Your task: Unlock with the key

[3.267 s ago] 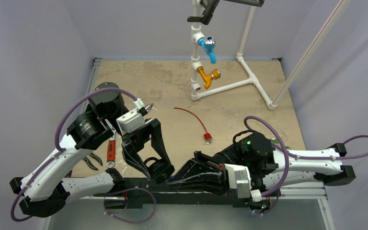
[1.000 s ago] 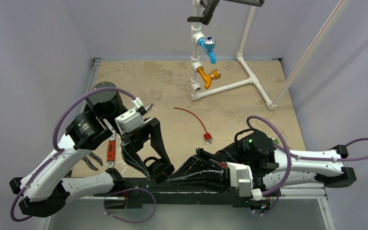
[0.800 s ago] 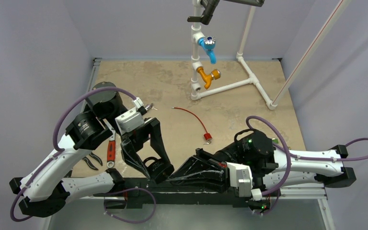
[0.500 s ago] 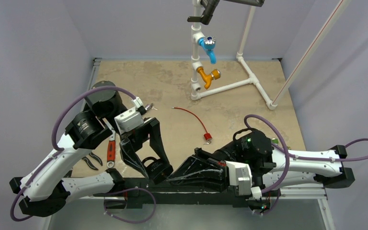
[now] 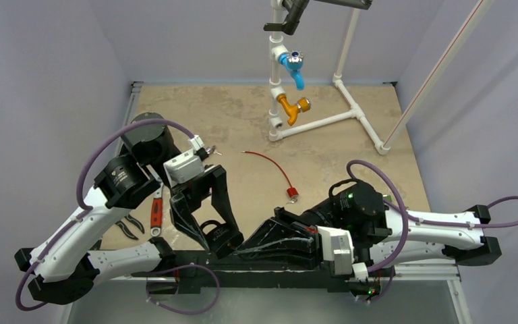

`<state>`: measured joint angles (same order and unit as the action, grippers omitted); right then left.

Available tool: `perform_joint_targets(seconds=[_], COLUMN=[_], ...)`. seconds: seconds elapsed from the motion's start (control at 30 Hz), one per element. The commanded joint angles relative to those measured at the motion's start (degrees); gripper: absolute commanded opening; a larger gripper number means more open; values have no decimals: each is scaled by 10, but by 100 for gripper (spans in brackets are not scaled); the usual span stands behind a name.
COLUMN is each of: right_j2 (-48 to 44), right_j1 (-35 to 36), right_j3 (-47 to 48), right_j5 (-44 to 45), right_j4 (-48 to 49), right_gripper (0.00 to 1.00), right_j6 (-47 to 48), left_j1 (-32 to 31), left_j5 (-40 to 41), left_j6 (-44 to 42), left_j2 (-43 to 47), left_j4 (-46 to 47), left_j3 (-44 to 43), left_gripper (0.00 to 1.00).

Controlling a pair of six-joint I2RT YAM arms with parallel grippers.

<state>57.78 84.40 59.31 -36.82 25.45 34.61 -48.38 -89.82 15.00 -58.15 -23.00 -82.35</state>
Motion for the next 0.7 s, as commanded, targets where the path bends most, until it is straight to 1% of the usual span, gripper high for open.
perform_joint_targets(seconds=[0.0, 0.27, 0.53, 0.67], right_j2=[32, 43, 36, 46], right_j1=[-14, -14, -14, -14], right_j3=[1, 5, -21, -11], right_j5=[72, 76, 86, 88], right_j4=[-136, -151, -128, -153], right_gripper=[0, 0, 0, 0], right_j6=[14, 22, 10, 16], left_j1=[4, 12, 16, 16], left_j5=[-49, -27, -11, -1], left_j6=[38, 75, 94, 109], left_j2=[14, 17, 25, 24], left_j4=[92, 137, 157, 171], left_j3=[-1, -2, 4, -2], left_gripper=[0, 0, 0, 0])
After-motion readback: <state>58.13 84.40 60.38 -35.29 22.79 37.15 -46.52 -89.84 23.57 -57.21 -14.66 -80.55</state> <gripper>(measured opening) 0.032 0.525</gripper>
